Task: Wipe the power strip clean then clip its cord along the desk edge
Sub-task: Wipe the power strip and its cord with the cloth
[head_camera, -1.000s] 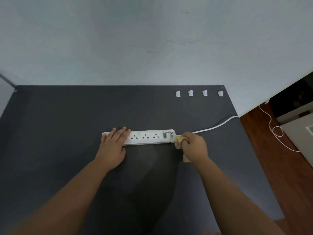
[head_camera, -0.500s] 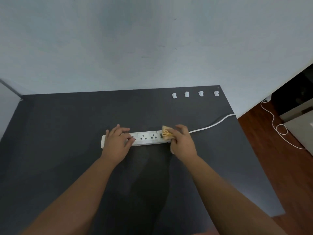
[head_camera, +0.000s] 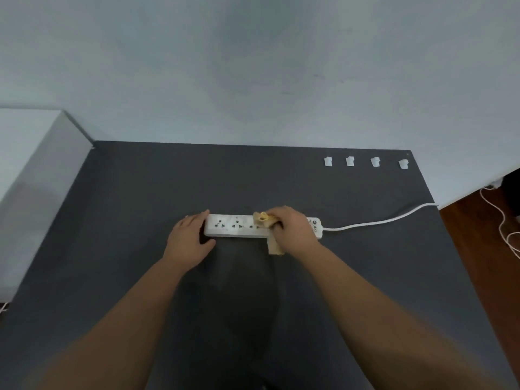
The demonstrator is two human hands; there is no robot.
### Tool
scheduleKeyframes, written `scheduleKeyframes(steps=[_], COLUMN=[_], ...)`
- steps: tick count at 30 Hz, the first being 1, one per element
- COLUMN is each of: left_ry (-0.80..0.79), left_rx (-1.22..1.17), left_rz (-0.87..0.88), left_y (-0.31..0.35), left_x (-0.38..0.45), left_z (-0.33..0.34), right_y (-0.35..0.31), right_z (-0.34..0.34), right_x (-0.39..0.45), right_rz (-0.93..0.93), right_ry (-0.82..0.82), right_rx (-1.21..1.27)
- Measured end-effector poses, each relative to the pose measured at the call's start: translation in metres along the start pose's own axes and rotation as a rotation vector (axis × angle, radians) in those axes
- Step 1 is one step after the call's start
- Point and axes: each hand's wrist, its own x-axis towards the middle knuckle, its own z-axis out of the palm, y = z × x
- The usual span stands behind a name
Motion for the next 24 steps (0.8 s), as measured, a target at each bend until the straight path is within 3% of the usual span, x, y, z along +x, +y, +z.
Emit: scheduleKeyframes(steps=[2, 3, 5, 8, 11, 13, 17, 22, 24], left_ry=[-0.033, -0.046, -0.065, -0.052, -0.056, -0.064, -0.065, -0.039, -0.039], left_rx=[0.006, 0.003, -0.009, -0.028, -0.036, -0.046, -0.089, -0.113, -0.090], left_rz=[0.004, 0.014, 0.037, 0.054, 0.100, 0.117, 0.145, 0.197, 0.206], left_y=[-0.008, -0.012, -0.016, -0.018, -0.021, -0.025, -0.028, -0.036, -0.039], left_x=[0.001, 0.002, 0.003, 0.006, 0.012, 0.017, 0.024, 0.027, 0.028], left_z=[-0.003, -0.004, -0.005, -0.010, -0.016, -0.020, -0.020, -0.014, -0.014], right_y=[0.000, -0.002, -0.014, -0.040, -0.050, -0.046, -0.057, -0.087, -0.080], right_z=[0.005, 0.011, 0.033, 0.057, 0.054, 0.051, 0.074, 0.084, 0.068], right_x=[0.003, 0.003, 0.002, 0.003, 0.012, 0.019, 0.025, 0.018, 0.019], right_rz=[0.103, 0.132, 0.098, -0.034, -0.077, -0.023, 0.039, -0.214, -0.126], right_ry=[0.226, 0.221, 0.059, -0.091, 0.021, 0.148, -0.070, -0.288, -0.175], right_rx=[-0.026, -0.092, -0.175, -0.073, 0.023, -0.077, -0.302, -0.201, -0.134])
